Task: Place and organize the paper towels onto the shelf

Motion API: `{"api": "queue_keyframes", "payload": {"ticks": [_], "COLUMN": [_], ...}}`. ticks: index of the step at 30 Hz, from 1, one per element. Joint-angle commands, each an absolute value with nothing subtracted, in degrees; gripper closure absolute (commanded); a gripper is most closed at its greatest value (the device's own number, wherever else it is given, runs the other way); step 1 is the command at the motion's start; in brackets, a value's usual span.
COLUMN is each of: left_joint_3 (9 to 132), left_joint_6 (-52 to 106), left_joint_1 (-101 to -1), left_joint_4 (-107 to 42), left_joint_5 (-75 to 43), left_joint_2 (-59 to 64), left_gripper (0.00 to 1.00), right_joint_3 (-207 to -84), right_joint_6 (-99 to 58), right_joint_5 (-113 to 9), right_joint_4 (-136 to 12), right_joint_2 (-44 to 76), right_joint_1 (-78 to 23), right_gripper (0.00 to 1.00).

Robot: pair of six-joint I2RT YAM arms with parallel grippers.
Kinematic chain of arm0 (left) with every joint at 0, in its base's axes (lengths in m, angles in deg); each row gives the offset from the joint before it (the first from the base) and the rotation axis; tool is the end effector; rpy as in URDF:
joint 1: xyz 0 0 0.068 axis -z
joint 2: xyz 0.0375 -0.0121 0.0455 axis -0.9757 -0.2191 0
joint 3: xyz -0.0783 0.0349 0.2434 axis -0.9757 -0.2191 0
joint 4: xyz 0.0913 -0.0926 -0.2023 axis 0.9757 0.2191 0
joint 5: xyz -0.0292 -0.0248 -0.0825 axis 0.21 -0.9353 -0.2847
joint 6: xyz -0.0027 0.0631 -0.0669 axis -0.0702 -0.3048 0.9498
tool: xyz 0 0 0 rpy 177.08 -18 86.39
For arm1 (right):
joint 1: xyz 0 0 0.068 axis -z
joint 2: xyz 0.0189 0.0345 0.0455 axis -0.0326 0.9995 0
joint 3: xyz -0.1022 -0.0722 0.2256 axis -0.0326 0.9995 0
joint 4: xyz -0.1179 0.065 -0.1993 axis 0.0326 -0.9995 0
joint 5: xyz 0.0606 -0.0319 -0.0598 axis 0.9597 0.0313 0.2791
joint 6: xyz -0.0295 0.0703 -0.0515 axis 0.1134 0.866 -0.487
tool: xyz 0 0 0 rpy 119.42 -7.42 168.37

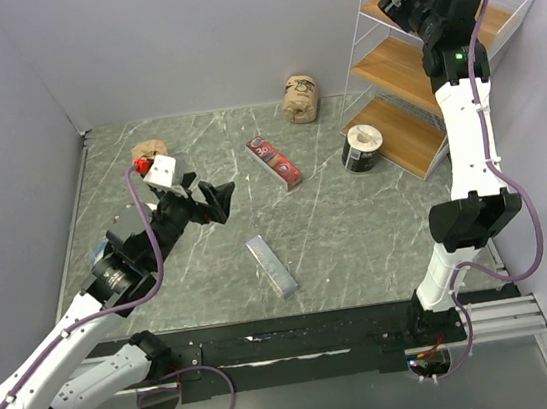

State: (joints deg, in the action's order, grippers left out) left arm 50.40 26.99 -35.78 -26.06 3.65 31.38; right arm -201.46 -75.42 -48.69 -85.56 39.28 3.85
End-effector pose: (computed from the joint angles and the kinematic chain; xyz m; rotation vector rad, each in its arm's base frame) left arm 0.1759 -0.1340 0.3785 0.2533 1.5567 -0.5751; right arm 0.4084 0.0014 0.5163 -0.7467 1.3561 -0.5551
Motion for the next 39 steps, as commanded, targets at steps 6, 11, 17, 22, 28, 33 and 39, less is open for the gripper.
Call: {"api": "queue_keyframes", "payload": {"ticks": [6,11,17,22,28,33,39], "left_joint_3": [50.29,50.29,50.29,50.38,50.12,50.20,57.13], "left_joint_6": [26.67,26.76,26.84,27.28,28.86,32.28,48.78], "left_joint_1": [-37.97,-38.85,-39.02,-39.37,-39.29,-39.03,-39.37], "left_joint_4": [-28.23,-28.31,-28.40,-28.31,-28.66,-27.71,-10.07], "left_joint_5": [3.48,3.30,3.65,3.92,5.67,12.32,28.32], "left_joint_2": [32.69,32.60,32.25,32.25,31.81,29.26,20.92], "left_gripper": [0.04,0.03,0.03,0.04,0.04,0.04,0.04], "right_joint_3": [-205.44,-206.23,-205.71,-197.10,-178.40,-158.62,-134.28], "right_joint_6": [-75.75,-74.34,-71.18,-68.37,-59.15,-31.90,-9.77], "right_joint_5": [-48.27,-48.01,-46.87,-48.18,-62.57,-69.05,-55.05], "right_joint_4": [-74.71,-73.39,-75.76,-73.74,-70.95,-78.20,-84.64], "right_joint_2": [39.89,40.15,37.62,30.94,15.23,0.98,-16.61], "right_joint_1": [4.68,4.85,4.77,2.93,-6.71,-14.74,-16.50], "right_gripper": [0.32,0.32,0.30,0.29,0.23,0.23,0.25]}}
